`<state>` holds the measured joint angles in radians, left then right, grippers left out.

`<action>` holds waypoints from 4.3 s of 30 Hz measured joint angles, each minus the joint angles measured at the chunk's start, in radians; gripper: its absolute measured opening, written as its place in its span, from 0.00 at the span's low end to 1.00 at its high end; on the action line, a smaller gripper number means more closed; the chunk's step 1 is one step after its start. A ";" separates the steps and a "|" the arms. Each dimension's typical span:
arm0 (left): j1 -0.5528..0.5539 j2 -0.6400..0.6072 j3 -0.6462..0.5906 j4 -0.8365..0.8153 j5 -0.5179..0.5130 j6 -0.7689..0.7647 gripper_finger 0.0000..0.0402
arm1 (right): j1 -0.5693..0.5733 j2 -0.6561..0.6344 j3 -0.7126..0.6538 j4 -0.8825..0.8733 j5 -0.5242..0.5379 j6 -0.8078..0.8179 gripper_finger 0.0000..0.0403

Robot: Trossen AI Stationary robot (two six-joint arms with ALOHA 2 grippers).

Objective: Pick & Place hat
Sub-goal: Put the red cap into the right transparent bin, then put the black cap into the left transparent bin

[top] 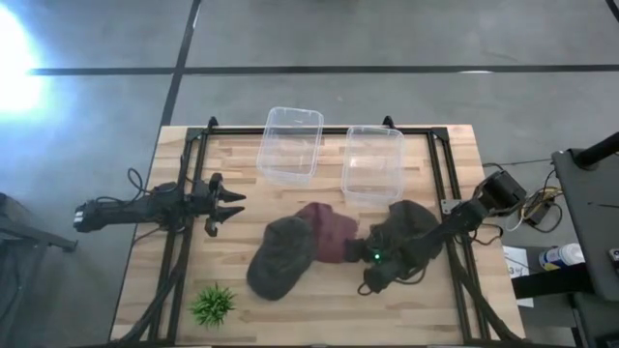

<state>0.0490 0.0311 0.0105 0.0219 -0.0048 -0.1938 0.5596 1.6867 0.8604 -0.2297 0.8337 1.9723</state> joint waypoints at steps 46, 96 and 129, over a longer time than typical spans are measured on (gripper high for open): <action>0.000 0.000 0.000 0.000 0.000 0.000 0.40 | -0.476 -0.547 0.463 -1.103 -0.208 -0.680 0.03; -0.090 0.224 0.300 -0.050 0.149 -0.842 0.39 | -0.157 -0.048 0.373 -0.164 -0.835 -0.519 0.44; -0.337 0.912 0.327 -0.223 0.211 -0.431 0.39 | -0.165 0.653 0.685 0.501 -0.639 -0.118 0.44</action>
<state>-0.2877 0.9429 0.3379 -0.2014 0.2067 -0.6248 0.3950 2.3396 1.5456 0.2713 0.1951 1.8545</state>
